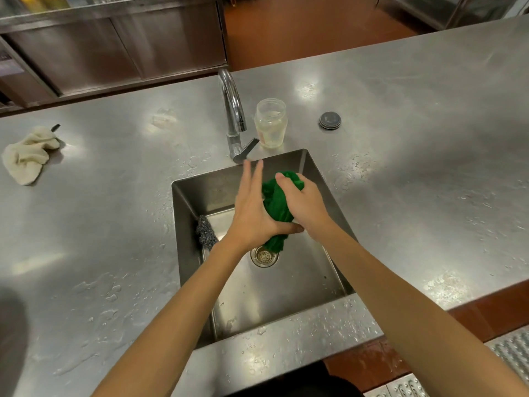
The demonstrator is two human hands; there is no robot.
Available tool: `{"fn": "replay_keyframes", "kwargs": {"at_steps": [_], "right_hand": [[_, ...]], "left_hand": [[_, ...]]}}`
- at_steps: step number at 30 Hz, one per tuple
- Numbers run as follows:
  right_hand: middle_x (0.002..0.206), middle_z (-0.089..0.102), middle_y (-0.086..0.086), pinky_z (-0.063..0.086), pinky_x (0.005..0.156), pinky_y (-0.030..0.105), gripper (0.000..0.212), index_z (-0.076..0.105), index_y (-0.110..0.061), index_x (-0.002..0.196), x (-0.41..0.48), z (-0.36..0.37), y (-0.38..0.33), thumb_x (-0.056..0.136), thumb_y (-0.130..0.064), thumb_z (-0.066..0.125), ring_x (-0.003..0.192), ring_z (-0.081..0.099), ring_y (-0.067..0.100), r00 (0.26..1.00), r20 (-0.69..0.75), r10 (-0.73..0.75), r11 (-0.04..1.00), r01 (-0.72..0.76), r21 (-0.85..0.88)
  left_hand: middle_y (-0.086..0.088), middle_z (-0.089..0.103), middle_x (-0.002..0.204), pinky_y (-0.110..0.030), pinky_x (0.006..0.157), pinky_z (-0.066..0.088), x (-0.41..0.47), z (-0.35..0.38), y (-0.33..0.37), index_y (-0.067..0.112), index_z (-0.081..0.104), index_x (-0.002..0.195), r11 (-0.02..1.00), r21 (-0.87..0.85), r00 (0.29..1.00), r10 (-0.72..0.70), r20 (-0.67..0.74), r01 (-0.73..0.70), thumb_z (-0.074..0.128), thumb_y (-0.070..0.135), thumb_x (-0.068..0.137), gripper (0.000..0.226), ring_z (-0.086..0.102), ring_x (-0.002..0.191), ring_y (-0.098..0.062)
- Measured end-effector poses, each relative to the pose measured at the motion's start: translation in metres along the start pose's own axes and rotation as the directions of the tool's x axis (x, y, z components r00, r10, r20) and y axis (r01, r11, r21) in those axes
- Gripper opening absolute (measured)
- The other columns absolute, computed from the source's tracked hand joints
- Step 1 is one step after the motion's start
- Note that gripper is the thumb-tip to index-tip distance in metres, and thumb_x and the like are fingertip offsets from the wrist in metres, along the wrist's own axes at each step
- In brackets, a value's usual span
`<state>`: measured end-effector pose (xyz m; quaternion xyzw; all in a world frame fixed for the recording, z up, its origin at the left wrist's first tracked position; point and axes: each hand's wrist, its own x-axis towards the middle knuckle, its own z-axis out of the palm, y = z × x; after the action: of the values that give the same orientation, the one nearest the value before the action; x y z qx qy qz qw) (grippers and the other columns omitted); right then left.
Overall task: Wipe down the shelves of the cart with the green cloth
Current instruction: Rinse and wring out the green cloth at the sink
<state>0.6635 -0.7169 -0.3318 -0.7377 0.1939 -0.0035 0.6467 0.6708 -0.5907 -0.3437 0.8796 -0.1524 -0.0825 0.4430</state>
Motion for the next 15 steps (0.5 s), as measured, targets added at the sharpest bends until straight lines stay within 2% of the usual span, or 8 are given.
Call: {"fn": "replay_keyframes", "kwargs": {"at_steps": [1, 3, 5, 8, 10, 12, 14, 15], "right_hand": [[0.088, 0.071, 0.004, 0.057, 0.081, 0.037, 0.031, 0.069, -0.018, 0.092, -0.002, -0.001, 0.0, 0.091, -0.047, 0.059, 0.086, 0.069, 0.017, 1.0, 0.025, 0.006, 1.0, -0.006, 0.004], [0.079, 0.071, 0.007, 0.056, 0.076, 0.036, 0.039, 0.069, -0.013, 0.082, -0.004, -0.002, 0.0, 0.09, -0.049, 0.059, 0.079, 0.07, 0.018, 1.0, 0.03, 0.002, 1.0, -0.002, 0.009], [0.07, 0.066, 0.011, 0.054, 0.072, 0.035, 0.045, 0.064, -0.008, 0.073, -0.005, -0.003, -0.001, 0.09, -0.049, 0.058, 0.072, 0.068, 0.02, 1.0, 0.006, -0.018, 1.0, 0.018, -0.015], [0.065, 0.058, 0.002, 0.05, 0.068, 0.033, 0.042, 0.058, -0.013, 0.068, -0.007, -0.006, 0.002, 0.093, -0.046, 0.057, 0.067, 0.061, 0.014, 0.998, 0.017, -0.059, 0.997, 0.059, -0.058], [0.083, 0.066, 0.0, 0.052, 0.076, 0.03, 0.035, 0.063, -0.015, 0.088, -0.009, -0.006, 0.003, 0.094, -0.049, 0.056, 0.081, 0.065, 0.011, 0.992, 0.083, -0.095, 0.99, 0.103, -0.094], [0.117, 0.062, 0.005, 0.05, 0.095, 0.036, 0.043, 0.057, -0.018, 0.122, -0.008, -0.012, 0.006, 0.097, -0.052, 0.048, 0.108, 0.06, 0.014, 0.968, 0.202, -0.15, 0.946, 0.2, -0.256], [0.153, 0.033, 0.009, 0.033, 0.115, 0.044, 0.057, 0.029, -0.022, 0.15, -0.005, -0.025, 0.006, 0.101, -0.051, 0.037, 0.138, 0.038, 0.021, 0.919, 0.331, -0.214, 0.819, 0.353, -0.452], [0.161, 0.018, 0.006, 0.025, 0.118, 0.048, 0.06, 0.017, -0.023, 0.154, -0.004, -0.034, 0.006, 0.102, -0.046, 0.036, 0.145, 0.025, 0.022, 0.885, 0.375, -0.275, 0.728, 0.446, -0.52]], "left_hand": [[0.0, 0.024, 0.162, -0.044, 0.118, 0.034, 0.0, -0.002, 0.001, 0.031, 0.004, 0.157, 0.996, -0.08, 0.994, -0.019, 0.109, 0.028, 0.096, 0.048, 0.044, 0.147, 0.031, 0.147, -0.016], [0.008, 0.058, 0.135, -0.037, 0.101, 0.052, 0.0, 0.001, 0.0, 0.032, 0.022, 0.152, 0.974, -0.211, 0.973, -0.031, 0.231, 0.081, 0.096, 0.033, 0.048, 0.128, 0.059, 0.12, -0.007], [0.014, 0.067, 0.109, -0.031, 0.085, 0.058, 0.001, 0.007, -0.001, 0.03, 0.044, 0.134, 0.978, -0.191, 0.975, -0.042, 0.217, 0.084, 0.092, 0.029, 0.05, 0.097, 0.066, 0.098, -0.002], [0.008, 0.069, 0.095, -0.03, 0.071, 0.058, 0.004, 0.013, -0.001, 0.028, 0.054, 0.113, 0.976, -0.164, 0.971, -0.108, 0.213, 0.144, 0.084, 0.03, 0.047, 0.072, 0.068, 0.085, -0.007], [0.004, 0.068, 0.097, -0.03, 0.068, 0.056, 0.01, 0.012, -0.005, 0.023, 0.054, 0.115, 0.97, -0.155, 0.967, -0.155, 0.204, 0.188, 0.081, 0.028, 0.045, 0.075, 0.068, 0.087, -0.013], [-0.002, 0.067, 0.102, -0.036, 0.073, 0.057, 0.015, 0.01, -0.012, 0.018, 0.052, 0.119, 0.966, -0.132, 0.964, -0.2, 0.173, 0.224, 0.08, 0.027, 0.045, 0.08, 0.067, 0.091, -0.02], [-0.001, 0.066, 0.101, -0.034, 0.074, 0.055, 0.017, 0.004, -0.02, 0.018, 0.051, 0.121, 0.95, -0.133, 0.955, -0.268, 0.124, 0.284, 0.079, 0.027, 0.044, 0.083, 0.065, 0.089, -0.02], [0.001, 0.064, 0.098, -0.031, 0.072, 0.053, 0.018, 0.001, -0.023, 0.018, 0.052, 0.119, 0.942, -0.138, 0.95, -0.294, 0.108, 0.307, 0.077, 0.027, 0.044, 0.081, 0.064, 0.086, -0.017]]}}
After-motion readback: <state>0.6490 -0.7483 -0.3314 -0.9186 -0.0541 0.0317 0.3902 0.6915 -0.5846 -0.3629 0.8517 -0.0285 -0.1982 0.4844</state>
